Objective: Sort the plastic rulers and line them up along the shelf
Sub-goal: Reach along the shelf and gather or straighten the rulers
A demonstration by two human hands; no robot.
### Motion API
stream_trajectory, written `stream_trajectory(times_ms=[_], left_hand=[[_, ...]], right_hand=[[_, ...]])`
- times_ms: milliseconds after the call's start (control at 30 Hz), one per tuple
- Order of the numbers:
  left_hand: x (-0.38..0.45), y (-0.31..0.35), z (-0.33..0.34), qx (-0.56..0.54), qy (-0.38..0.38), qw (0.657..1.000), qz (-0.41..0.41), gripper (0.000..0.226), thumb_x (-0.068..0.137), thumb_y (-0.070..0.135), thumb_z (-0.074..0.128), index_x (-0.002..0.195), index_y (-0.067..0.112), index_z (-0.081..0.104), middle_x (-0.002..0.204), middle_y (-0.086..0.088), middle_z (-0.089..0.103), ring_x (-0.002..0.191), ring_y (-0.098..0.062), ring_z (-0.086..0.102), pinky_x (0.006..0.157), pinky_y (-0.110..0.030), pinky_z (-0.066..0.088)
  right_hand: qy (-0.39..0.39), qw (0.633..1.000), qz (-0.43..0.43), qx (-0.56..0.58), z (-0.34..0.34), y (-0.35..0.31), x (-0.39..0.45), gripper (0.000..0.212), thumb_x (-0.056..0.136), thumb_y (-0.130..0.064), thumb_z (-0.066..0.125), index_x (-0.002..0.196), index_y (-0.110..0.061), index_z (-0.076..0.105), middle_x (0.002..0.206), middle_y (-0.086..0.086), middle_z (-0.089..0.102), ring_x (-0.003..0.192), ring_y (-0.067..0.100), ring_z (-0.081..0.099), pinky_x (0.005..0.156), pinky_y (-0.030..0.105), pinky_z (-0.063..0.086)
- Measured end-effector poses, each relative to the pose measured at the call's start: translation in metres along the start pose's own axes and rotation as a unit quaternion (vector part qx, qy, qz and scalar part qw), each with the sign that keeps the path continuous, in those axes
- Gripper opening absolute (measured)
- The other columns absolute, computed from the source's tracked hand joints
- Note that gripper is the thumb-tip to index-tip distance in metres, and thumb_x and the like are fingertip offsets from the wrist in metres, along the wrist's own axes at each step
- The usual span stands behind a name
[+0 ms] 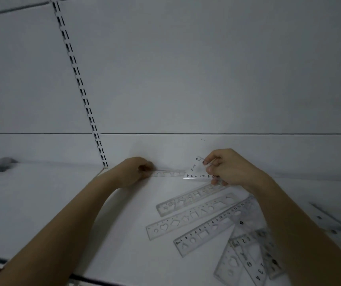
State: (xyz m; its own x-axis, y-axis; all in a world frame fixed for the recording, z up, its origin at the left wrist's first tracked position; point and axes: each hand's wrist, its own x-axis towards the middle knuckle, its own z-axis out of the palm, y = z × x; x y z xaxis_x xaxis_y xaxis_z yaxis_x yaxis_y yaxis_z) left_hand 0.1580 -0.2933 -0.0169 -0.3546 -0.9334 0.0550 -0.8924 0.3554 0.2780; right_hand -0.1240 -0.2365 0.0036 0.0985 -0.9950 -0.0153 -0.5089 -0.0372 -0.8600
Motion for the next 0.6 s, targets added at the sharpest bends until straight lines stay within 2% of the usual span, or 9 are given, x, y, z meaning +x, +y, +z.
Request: stream_trajectory(times_ms=[67,167,333,467,600], left_hand=[[0.0,0.001,0.001,0.027,-0.003,1.0,-0.011,0.028,0.095,0.02,0.056,0.122,0.015,0.063,0.118,0.0,0.059,0.112,-0.017,0.052,0.096,-0.023,0.036],[0.0,0.001,-0.002,0.022,0.006,0.999,-0.03,0.022,0.092,0.023,0.062,0.113,0.016,0.066,0.11,0.001,0.06,0.105,-0.018,0.056,0.093,-0.026,0.041],[-0.002,0.003,-0.009,0.001,-0.007,0.999,-0.051,0.015,0.086,0.016,0.067,0.1,0.02,0.062,0.1,0.005,0.061,0.096,-0.018,0.059,0.088,-0.03,0.047],[-0.015,-0.005,-0.017,-0.031,0.025,0.997,-0.07,0.023,0.085,0.001,0.064,0.086,0.023,0.057,0.085,0.005,0.068,0.074,-0.012,0.064,0.068,-0.02,0.047],[-0.042,-0.017,-0.034,-0.064,0.06,0.994,-0.064,0.035,0.092,0.0,0.05,0.1,0.033,0.06,0.084,0.005,0.068,0.058,-0.009,0.062,0.055,-0.014,0.046]], right_hand=[[-0.003,1.0,-0.002,0.0,0.0,0.0,-0.002,0.011,0.093,-0.003,0.059,0.102,-0.005,0.064,0.083,0.008,0.062,0.057,0.02,0.064,0.047,0.024,0.044],[-0.012,1.0,-0.01,-0.002,0.001,0.001,-0.004,0.012,0.093,-0.002,0.058,0.103,-0.004,0.063,0.08,0.006,0.06,0.059,0.021,0.065,0.046,0.024,0.041],[-0.007,1.0,-0.021,0.012,-0.001,-0.003,-0.008,0.012,0.093,-0.003,0.058,0.104,-0.004,0.063,0.081,0.006,0.058,0.059,0.023,0.064,0.044,0.023,0.042],[-0.002,1.0,-0.021,0.016,0.001,-0.008,-0.009,0.024,0.092,0.007,0.045,0.104,-0.004,0.063,0.081,0.006,0.061,0.062,0.024,0.063,0.049,0.025,0.042],[-0.015,1.0,-0.019,0.005,0.017,-0.022,-0.011,0.038,0.089,0.011,0.034,0.106,-0.008,0.063,0.084,0.004,0.063,0.062,0.021,0.062,0.051,0.025,0.041]])
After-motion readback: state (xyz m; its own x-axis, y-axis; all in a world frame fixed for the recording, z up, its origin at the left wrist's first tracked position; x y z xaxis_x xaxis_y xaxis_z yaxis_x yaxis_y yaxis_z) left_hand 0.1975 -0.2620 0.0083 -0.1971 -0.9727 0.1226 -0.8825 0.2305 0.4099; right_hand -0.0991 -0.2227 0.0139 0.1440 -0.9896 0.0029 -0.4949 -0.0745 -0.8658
